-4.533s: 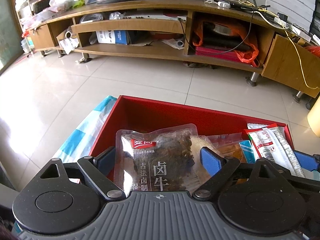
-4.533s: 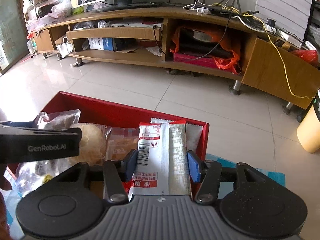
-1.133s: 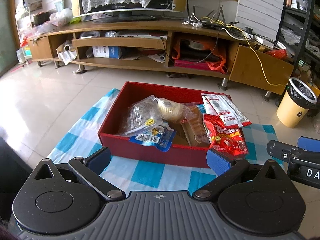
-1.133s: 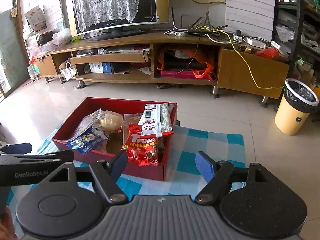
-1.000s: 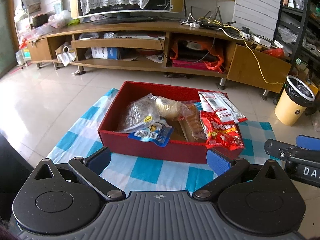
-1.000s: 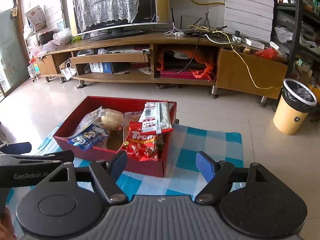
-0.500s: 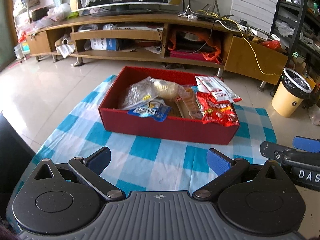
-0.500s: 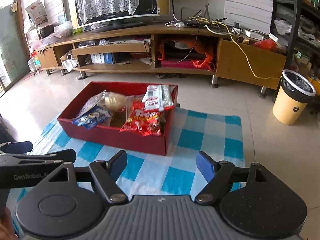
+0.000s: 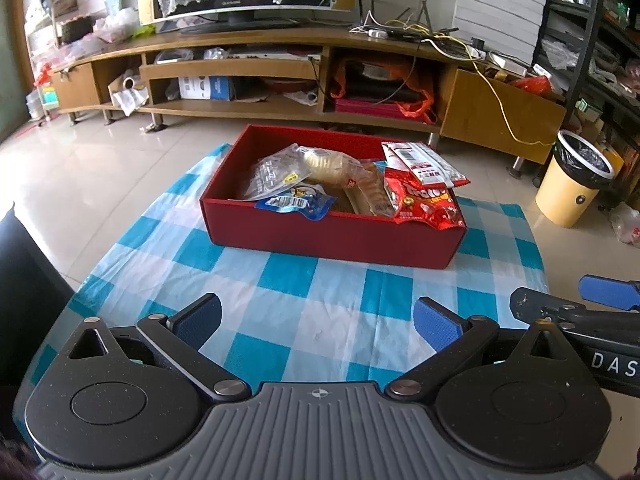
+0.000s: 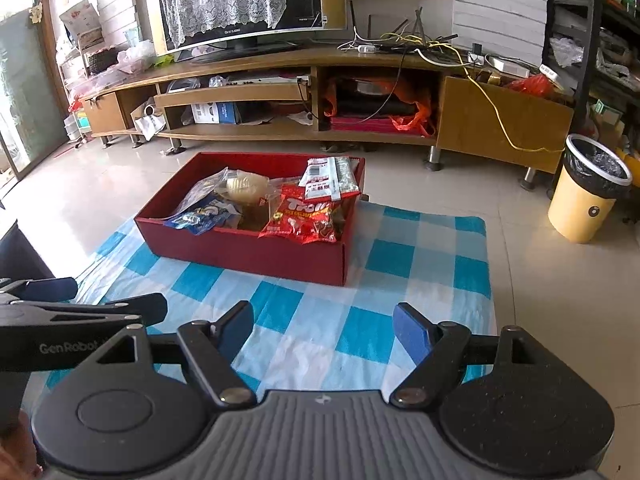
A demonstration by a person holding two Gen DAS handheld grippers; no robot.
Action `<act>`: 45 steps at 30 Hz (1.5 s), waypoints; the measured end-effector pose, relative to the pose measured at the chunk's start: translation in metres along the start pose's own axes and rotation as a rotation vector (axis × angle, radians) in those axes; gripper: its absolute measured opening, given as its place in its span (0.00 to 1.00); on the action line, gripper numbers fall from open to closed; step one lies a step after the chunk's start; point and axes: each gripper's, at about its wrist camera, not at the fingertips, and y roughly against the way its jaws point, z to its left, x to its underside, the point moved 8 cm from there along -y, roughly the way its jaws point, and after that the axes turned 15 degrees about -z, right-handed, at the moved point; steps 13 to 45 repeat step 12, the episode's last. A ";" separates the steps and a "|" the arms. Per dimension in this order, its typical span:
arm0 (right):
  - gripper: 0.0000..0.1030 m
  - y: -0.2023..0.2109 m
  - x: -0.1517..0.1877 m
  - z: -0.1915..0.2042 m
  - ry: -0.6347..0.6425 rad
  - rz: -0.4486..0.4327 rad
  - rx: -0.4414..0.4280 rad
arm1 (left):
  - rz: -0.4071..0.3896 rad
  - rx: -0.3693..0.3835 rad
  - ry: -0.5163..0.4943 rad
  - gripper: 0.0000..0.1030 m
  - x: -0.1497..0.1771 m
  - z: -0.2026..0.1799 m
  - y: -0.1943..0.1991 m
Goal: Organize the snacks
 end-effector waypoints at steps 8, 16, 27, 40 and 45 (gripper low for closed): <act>0.75 0.006 0.004 -0.001 -0.005 -0.002 -0.002 | -0.016 -0.003 -0.014 1.00 0.002 -0.002 0.008; 0.75 0.006 0.005 -0.001 -0.006 -0.001 -0.001 | -0.020 -0.007 -0.016 1.00 0.003 -0.002 0.009; 0.75 0.006 0.005 -0.001 -0.006 -0.001 -0.001 | -0.020 -0.007 -0.016 1.00 0.003 -0.002 0.009; 0.75 0.006 0.005 -0.001 -0.006 -0.001 -0.001 | -0.020 -0.007 -0.016 1.00 0.003 -0.002 0.009; 0.75 0.006 0.005 -0.001 -0.006 -0.001 -0.001 | -0.020 -0.007 -0.016 1.00 0.003 -0.002 0.009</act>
